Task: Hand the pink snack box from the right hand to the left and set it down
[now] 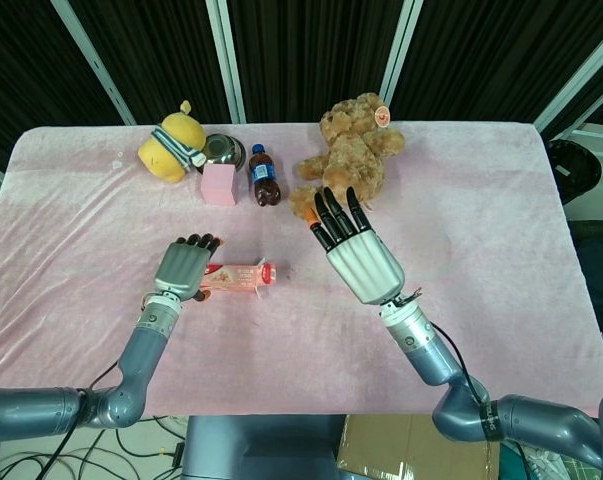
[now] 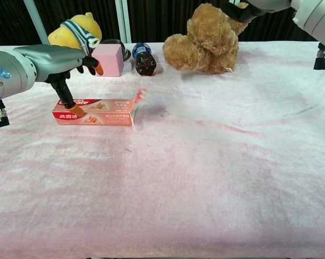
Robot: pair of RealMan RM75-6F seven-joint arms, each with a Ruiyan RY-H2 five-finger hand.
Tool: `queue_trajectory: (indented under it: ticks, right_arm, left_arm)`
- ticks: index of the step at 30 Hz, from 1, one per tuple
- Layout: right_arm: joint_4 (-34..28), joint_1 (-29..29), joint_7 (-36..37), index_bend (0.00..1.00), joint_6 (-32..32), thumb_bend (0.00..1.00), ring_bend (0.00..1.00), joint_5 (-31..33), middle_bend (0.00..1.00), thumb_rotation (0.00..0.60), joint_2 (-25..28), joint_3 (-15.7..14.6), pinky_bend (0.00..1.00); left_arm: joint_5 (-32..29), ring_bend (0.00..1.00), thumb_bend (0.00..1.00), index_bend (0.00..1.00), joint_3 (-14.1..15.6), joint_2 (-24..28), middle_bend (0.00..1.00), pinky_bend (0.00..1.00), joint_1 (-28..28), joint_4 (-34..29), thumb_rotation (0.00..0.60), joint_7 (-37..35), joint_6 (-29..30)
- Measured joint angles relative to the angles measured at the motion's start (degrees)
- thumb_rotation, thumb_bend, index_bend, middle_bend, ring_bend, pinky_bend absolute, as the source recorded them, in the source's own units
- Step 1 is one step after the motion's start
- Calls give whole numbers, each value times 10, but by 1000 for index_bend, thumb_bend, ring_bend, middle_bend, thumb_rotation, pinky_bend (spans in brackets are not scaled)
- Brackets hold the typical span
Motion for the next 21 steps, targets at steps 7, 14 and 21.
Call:
queue_trajectory:
  ticks: [7, 14, 21]
  right_arm:
    - [-5, -8, 7, 78, 4, 336, 8, 4, 86, 600, 5, -2, 146]
    - [-56, -63, 52, 10, 33, 200, 5, 40, 41, 600, 26, -19, 140]
    - [-122, -161, 190, 0, 69, 125, 0, 64, 0, 600, 112, -71, 100]
  left_arm:
    - [17, 75, 115, 126, -3, 5, 88, 175, 6, -12, 600, -20, 8]
    - [104, 14, 113, 95, 14, 28, 33, 108, 44, -47, 600, -83, 39]
    - [306, 0, 86, 8, 86, 71, 0, 52, 129, -50, 600, -207, 107]
